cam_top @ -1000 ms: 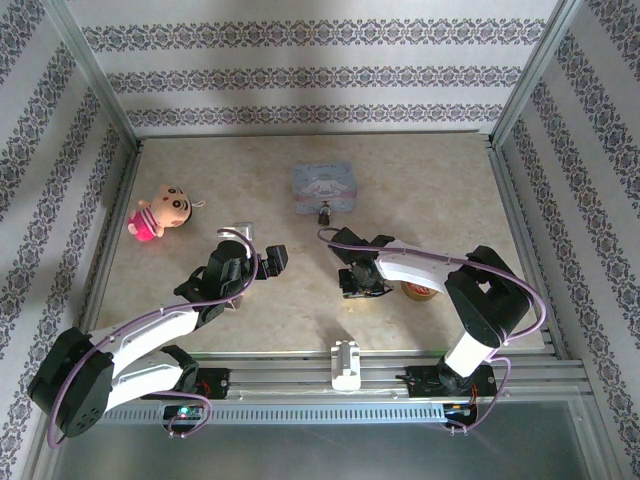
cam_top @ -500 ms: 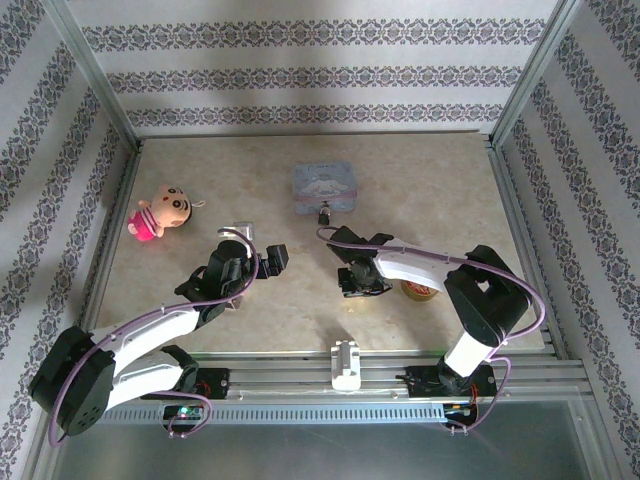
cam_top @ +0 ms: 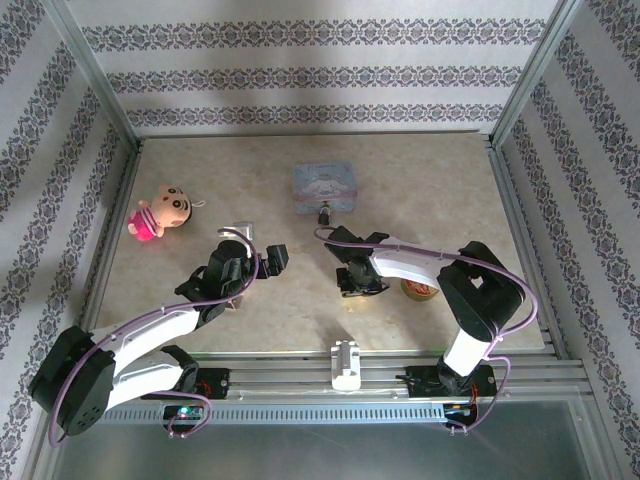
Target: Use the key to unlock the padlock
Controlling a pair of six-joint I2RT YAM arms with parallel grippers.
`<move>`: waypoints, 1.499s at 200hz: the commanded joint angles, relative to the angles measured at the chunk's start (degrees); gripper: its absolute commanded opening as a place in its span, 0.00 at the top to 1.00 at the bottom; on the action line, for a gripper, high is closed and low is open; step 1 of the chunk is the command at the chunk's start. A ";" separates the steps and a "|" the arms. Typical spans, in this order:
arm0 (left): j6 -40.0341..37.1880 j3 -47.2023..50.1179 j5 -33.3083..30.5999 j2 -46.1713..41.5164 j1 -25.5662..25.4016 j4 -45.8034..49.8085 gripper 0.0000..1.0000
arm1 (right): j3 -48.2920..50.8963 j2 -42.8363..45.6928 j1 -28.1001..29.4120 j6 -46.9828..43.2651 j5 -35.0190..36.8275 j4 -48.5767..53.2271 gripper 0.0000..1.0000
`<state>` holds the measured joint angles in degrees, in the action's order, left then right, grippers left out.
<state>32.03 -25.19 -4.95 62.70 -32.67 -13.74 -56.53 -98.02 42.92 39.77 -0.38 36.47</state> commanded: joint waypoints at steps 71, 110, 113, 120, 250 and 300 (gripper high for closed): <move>0.75 -0.39 0.20 0.15 -0.65 -1.67 0.01 | -0.38 -0.26 0.41 0.95 2.26 0.89 0.86; 0.58 -0.39 -0.28 -0.62 -0.65 -1.47 0.01 | -0.16 1.15 0.41 0.75 2.94 1.28 0.93; 0.58 -0.36 -0.32 -0.59 -0.65 -1.47 0.01 | -0.11 1.22 0.41 0.75 3.06 1.31 0.93; 0.54 -0.39 -0.33 -0.65 -0.69 -1.41 0.01 | -0.07 1.40 0.43 0.79 3.08 1.46 0.94; -1.37 -2.82 1.27 -1.60 -0.30 1.06 0.01 | -1.20 7.93 1.34 0.23 2.05 2.29 1.00; -0.98 -4.48 6.84 -1.14 1.00 -0.50 0.07 | -1.62 13.66 1.52 -5.89 0.69 0.67 1.00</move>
<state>30.65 -26.87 -1.34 62.08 -32.49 -13.30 -56.93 -88.29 43.77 38.33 0.86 37.10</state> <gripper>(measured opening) 0.961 0.049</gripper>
